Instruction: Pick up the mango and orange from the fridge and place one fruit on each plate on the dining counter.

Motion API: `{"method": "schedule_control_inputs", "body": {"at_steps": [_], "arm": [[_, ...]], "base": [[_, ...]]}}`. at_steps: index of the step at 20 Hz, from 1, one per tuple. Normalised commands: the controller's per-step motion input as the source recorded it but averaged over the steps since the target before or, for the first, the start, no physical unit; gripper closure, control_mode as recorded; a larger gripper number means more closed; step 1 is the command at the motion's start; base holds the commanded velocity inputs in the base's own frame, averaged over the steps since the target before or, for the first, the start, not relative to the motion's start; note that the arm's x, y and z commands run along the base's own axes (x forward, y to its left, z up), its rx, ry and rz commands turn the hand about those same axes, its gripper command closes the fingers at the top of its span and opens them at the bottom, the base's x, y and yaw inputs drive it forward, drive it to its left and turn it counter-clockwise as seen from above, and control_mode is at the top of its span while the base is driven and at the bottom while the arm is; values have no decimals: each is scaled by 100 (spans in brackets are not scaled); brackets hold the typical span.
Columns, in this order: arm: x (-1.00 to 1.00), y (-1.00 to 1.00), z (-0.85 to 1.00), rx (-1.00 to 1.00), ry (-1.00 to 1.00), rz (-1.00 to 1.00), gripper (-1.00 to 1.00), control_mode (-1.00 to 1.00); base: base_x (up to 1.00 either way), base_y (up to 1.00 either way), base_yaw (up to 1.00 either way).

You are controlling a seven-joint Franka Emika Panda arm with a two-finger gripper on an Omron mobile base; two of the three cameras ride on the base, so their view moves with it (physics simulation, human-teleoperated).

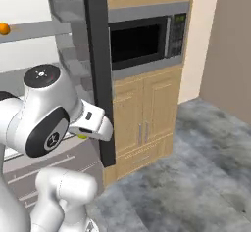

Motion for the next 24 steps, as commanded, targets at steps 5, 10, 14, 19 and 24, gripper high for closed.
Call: {"method": "schedule_control_inputs", "body": {"at_steps": [5, 10, 14, 19, 24], "arm": [[0, 0, 0, 0, 0, 0, 100, 100], [0, 0, 0, 0, 0, 0, 100, 100], [0, 0, 0, 0, 0, 0, 100, 100], [0, 0, 0, 0, 0, 0, 100, 100], [0, 0, 0, 0, 0, 0, 100, 100]], "base": [[0, 0, -100], [0, 0, -100], [0, 0, -100], [7, 1, -96], [37, 7, -84]]}}
